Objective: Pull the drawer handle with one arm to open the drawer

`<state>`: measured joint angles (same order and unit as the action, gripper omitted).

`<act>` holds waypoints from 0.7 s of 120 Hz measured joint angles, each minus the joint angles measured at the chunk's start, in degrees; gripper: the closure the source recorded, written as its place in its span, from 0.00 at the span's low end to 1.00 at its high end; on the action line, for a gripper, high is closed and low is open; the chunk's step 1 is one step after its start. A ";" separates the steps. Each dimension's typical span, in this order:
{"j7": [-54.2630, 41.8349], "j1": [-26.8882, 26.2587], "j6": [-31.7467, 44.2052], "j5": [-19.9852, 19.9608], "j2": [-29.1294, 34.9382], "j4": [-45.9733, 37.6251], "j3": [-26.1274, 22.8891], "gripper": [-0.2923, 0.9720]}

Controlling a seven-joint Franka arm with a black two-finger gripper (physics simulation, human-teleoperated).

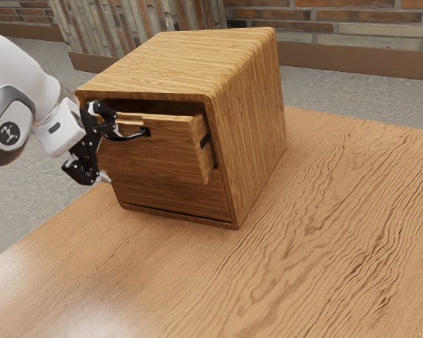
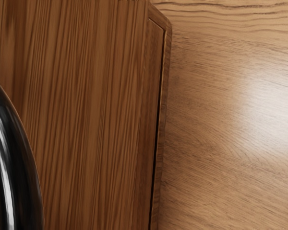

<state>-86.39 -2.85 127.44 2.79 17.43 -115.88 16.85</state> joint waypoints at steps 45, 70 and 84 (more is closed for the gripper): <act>-0.10 0.86 -1.68 0.97 8.17 -7.60 -0.32 0.19; -0.10 24.53 -15.19 -0.16 44.57 -17.21 -18.08 0.53; 0.00 29.25 -22.35 -3.65 42.58 -4.02 -26.93 0.38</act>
<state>-86.39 26.40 105.09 -0.86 60.01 -119.89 -10.08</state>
